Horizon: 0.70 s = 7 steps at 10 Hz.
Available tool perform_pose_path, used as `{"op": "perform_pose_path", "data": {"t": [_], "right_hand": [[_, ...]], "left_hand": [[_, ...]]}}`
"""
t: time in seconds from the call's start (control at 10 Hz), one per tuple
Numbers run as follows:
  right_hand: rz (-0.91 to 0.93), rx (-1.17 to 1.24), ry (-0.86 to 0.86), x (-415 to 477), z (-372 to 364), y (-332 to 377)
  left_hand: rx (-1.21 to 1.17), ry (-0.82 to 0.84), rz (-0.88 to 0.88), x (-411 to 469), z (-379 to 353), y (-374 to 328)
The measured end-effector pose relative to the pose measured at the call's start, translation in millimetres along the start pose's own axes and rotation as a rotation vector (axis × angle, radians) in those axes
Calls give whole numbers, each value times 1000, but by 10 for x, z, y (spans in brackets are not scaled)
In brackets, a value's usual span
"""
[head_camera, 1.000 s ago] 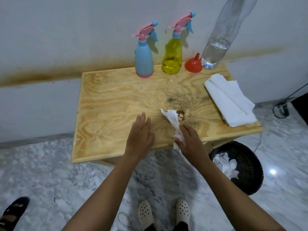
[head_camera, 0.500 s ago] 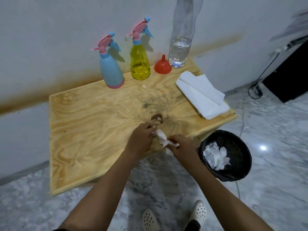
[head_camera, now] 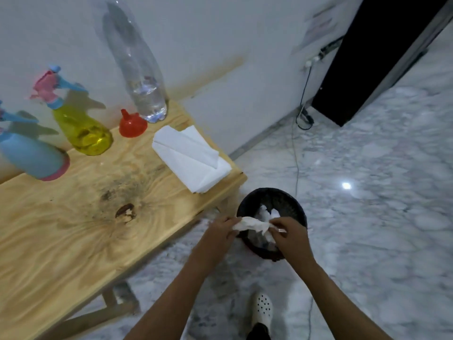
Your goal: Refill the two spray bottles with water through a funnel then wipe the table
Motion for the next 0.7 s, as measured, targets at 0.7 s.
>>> {"op": "perform_pose_path", "data": {"t": [0.7], "right_hand": [[-440, -55, 206, 1095, 468, -1478]], "left_hand": [[300, 341, 202, 1709, -1325, -117]]}}
Point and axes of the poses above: each hand's wrist, its own x-axis towards the middle knuckle, its own z-axis out of the back of the hand, y = z × x, the point moved 5 cm from there along x, towards the middle knuckle, and after that the axes turned 4 degrees about -z, right-handed, at the moved point
